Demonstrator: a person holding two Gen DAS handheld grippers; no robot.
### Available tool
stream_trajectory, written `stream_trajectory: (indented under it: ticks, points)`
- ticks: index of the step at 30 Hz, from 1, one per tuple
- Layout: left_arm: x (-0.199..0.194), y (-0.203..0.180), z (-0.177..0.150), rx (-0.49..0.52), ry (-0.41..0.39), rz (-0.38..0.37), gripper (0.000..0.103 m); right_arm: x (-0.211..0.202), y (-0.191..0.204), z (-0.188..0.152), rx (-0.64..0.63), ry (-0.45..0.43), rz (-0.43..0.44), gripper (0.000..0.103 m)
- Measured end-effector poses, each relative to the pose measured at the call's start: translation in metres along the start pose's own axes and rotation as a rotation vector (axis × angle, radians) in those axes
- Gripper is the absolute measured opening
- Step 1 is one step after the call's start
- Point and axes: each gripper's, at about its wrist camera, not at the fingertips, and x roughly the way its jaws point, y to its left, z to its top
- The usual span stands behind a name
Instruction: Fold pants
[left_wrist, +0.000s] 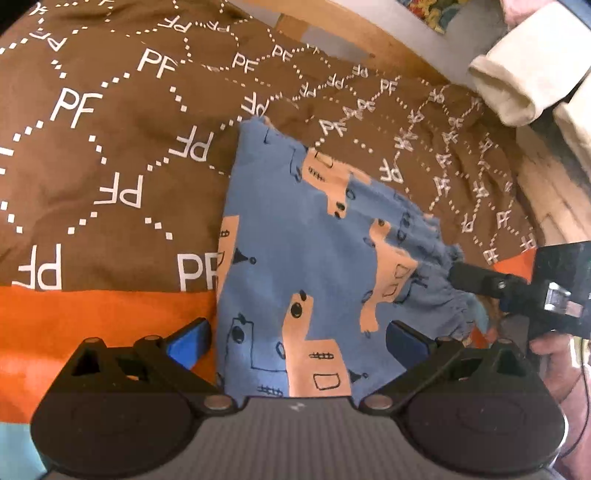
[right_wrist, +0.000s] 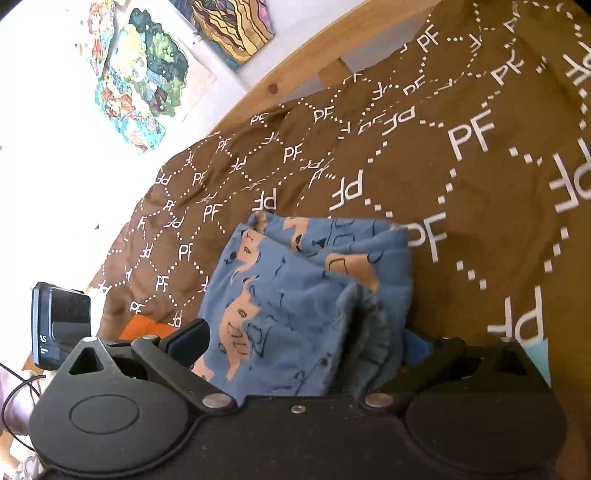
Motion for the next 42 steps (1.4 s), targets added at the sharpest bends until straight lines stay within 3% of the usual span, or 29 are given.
stream_trajectory:
  ticks: [4, 9, 13, 16, 17, 18, 24, 30, 37, 42]
  points:
    - [0.002, 0.003, 0.003, -0.014, 0.019, -0.008, 0.103, -0.005, -0.003, -0.002, 0.039, -0.027, -0.02, 0.095]
    - [0.003, 0.006, 0.009, -0.058, 0.059, -0.003, 0.103, -0.009, -0.001, -0.009, 0.024, -0.056, -0.116, 0.064]
    - [0.004, 0.004, 0.009, -0.066, 0.06, 0.023, 0.099, -0.009, -0.001, -0.012, 0.03, -0.067, -0.155, 0.054]
    - [0.003, 0.0, 0.009, -0.052, 0.068, 0.07, 0.085, -0.009, -0.002, -0.013, 0.038, -0.078, -0.169, 0.048]
    - [0.002, 0.0, 0.009, -0.048, 0.071, 0.078, 0.075, -0.009, -0.003, -0.014, 0.042, -0.082, -0.173, 0.045]
    - [0.002, 0.0, 0.01, -0.05, 0.077, 0.08, 0.065, -0.009, -0.003, -0.014, 0.045, -0.086, -0.174, 0.044]
    - [-0.002, 0.005, 0.009, -0.087, 0.086, 0.104, 0.045, -0.01, 0.003, -0.015, 0.011, -0.088, -0.193, 0.039]
    - [-0.008, -0.009, 0.009, -0.05, 0.074, 0.192, 0.021, -0.009, 0.018, -0.016, -0.06, -0.099, -0.251, 0.035]
    - [-0.02, -0.051, 0.001, 0.12, 0.023, 0.329, 0.016, -0.006, 0.056, -0.024, -0.28, -0.13, -0.371, 0.027]
    - [-0.03, -0.075, -0.002, 0.196, -0.027, 0.357, 0.015, -0.009, 0.077, -0.027, -0.401, -0.163, -0.396, 0.024]
